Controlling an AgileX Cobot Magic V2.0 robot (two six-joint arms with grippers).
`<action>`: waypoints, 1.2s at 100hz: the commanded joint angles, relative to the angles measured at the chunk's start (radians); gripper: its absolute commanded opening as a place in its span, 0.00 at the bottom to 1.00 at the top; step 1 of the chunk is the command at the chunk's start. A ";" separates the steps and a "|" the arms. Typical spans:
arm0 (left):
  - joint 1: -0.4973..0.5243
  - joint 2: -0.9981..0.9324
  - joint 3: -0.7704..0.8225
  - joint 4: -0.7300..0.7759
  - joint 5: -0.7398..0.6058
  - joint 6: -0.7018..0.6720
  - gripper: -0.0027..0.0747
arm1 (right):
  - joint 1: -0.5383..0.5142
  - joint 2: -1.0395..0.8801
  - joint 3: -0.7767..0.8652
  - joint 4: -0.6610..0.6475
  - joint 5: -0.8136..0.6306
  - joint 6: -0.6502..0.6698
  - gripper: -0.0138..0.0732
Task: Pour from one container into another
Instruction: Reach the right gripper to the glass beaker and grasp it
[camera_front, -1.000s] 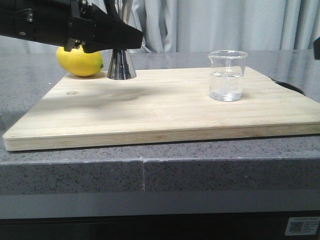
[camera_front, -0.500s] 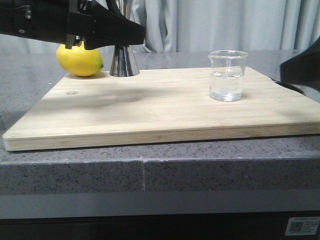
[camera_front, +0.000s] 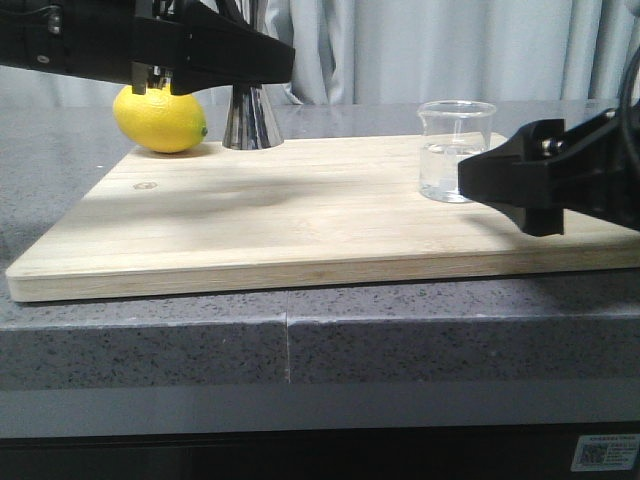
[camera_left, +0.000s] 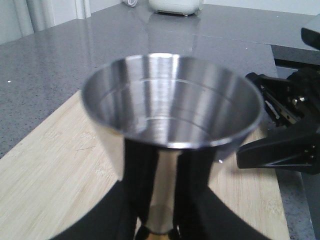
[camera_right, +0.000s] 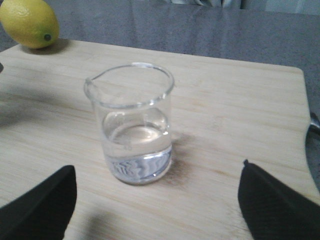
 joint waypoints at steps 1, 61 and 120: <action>-0.009 -0.037 -0.030 -0.079 0.074 -0.002 0.11 | -0.001 0.016 -0.024 -0.017 -0.147 0.004 0.84; -0.009 -0.037 -0.030 -0.077 0.074 -0.002 0.11 | -0.001 0.125 -0.139 -0.060 -0.170 0.018 0.84; -0.013 -0.037 -0.030 -0.072 0.074 -0.002 0.11 | -0.001 0.183 -0.182 -0.087 -0.201 0.045 0.65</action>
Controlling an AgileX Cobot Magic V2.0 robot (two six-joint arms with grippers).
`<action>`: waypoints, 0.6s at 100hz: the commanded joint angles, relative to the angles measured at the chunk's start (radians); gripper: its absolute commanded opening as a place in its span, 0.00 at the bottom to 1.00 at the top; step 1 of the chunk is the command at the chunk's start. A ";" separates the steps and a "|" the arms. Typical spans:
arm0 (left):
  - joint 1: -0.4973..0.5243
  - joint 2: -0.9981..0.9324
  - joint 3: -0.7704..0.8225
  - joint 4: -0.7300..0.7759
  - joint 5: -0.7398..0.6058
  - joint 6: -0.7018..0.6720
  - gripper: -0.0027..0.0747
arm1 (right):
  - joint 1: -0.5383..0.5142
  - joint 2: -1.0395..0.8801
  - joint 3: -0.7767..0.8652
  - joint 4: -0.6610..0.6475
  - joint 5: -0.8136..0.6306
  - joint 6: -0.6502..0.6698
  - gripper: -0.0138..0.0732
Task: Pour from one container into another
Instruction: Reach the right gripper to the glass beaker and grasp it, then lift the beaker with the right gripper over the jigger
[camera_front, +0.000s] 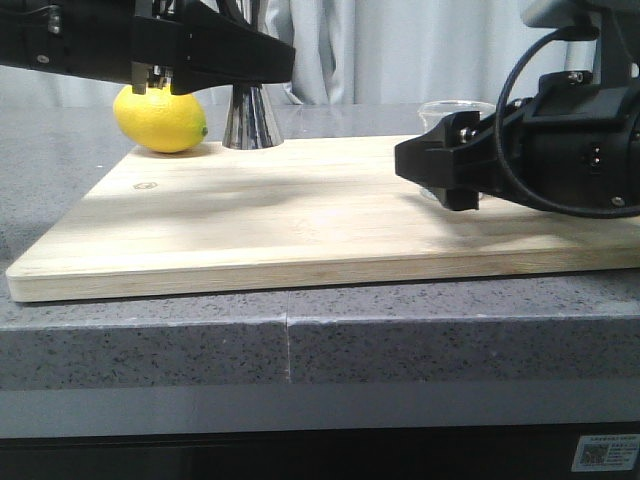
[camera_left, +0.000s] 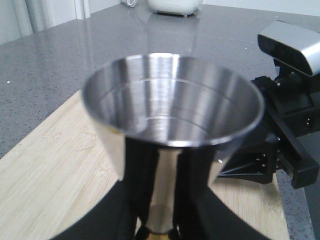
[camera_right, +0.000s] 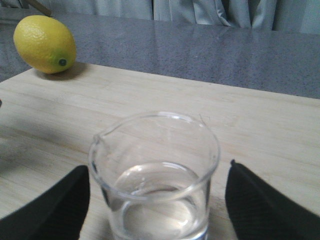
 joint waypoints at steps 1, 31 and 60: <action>-0.013 -0.037 -0.030 -0.074 0.073 -0.002 0.11 | -0.001 -0.028 -0.024 -0.005 -0.086 0.001 0.64; -0.030 -0.037 -0.030 -0.074 0.073 -0.002 0.11 | -0.001 -0.028 -0.024 -0.009 -0.087 0.001 0.51; -0.036 -0.037 -0.030 -0.074 0.073 -0.002 0.11 | -0.001 -0.028 -0.024 -0.014 -0.103 0.001 0.40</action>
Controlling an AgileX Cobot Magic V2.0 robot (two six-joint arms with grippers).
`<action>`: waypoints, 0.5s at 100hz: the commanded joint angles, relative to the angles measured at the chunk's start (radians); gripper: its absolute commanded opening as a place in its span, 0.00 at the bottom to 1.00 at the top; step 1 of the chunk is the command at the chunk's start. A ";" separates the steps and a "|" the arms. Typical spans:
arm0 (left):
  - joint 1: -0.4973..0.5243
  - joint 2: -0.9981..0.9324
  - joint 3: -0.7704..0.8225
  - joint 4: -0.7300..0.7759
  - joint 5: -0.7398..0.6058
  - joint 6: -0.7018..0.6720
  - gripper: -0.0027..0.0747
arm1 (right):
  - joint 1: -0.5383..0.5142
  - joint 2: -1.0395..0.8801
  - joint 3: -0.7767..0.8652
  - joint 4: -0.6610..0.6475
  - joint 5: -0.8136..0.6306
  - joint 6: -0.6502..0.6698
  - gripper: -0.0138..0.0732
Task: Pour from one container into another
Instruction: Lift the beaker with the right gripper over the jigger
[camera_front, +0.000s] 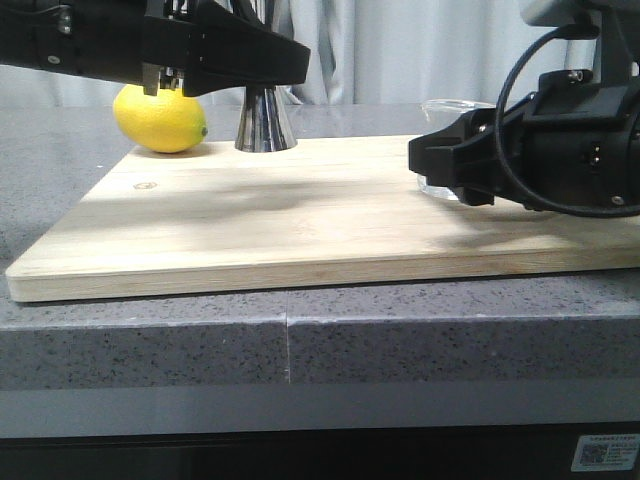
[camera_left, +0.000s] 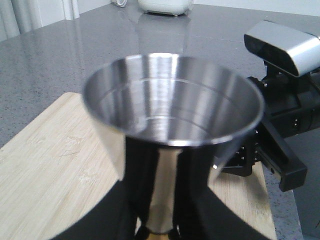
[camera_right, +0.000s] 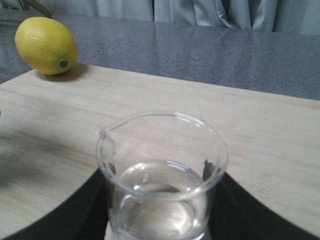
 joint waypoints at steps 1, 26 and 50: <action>-0.009 -0.037 -0.030 -0.074 0.072 -0.002 0.11 | -0.001 -0.028 -0.024 -0.011 -0.098 0.000 0.40; -0.009 -0.037 -0.030 -0.074 0.072 -0.002 0.11 | -0.001 -0.069 -0.028 -0.047 -0.078 0.000 0.40; -0.009 -0.037 -0.030 -0.072 0.072 -0.002 0.11 | -0.001 -0.167 -0.132 -0.126 0.149 -0.002 0.40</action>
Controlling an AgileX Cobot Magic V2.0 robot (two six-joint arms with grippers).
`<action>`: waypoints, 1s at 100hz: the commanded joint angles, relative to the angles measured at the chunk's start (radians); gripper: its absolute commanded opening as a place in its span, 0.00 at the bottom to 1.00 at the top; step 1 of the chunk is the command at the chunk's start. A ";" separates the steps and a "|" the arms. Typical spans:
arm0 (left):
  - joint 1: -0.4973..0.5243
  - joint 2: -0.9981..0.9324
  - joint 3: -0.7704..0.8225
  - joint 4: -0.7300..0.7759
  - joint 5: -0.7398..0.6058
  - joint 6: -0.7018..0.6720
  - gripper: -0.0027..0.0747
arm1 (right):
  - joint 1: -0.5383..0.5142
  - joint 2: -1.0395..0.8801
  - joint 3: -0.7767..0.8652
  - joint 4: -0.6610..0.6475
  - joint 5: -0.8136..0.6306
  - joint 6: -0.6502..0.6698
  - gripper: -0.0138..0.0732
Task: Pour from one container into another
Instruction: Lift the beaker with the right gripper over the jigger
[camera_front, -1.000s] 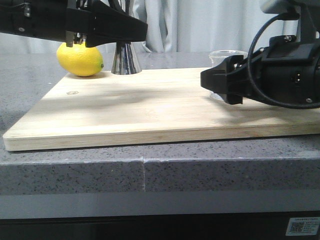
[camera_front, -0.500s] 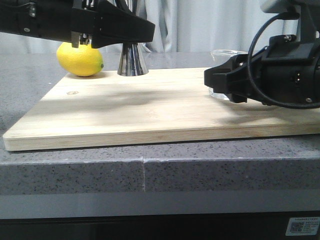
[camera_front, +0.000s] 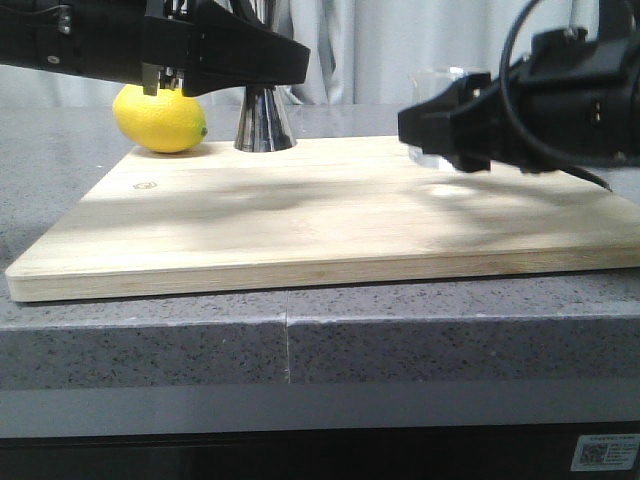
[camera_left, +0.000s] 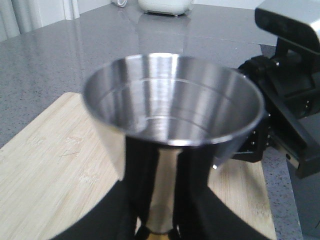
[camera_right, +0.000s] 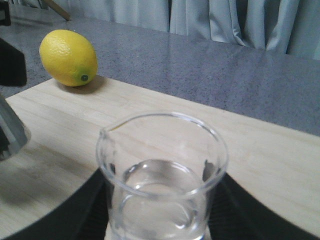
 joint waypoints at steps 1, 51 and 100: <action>-0.009 -0.037 -0.030 -0.070 0.072 -0.002 0.11 | -0.001 -0.074 -0.072 -0.042 0.009 -0.003 0.40; -0.026 -0.037 -0.030 -0.064 0.072 -0.002 0.11 | -0.001 -0.169 -0.323 -0.207 0.354 -0.003 0.40; -0.038 -0.037 -0.030 -0.064 0.072 -0.002 0.11 | 0.050 -0.258 -0.379 -0.299 0.484 -0.003 0.40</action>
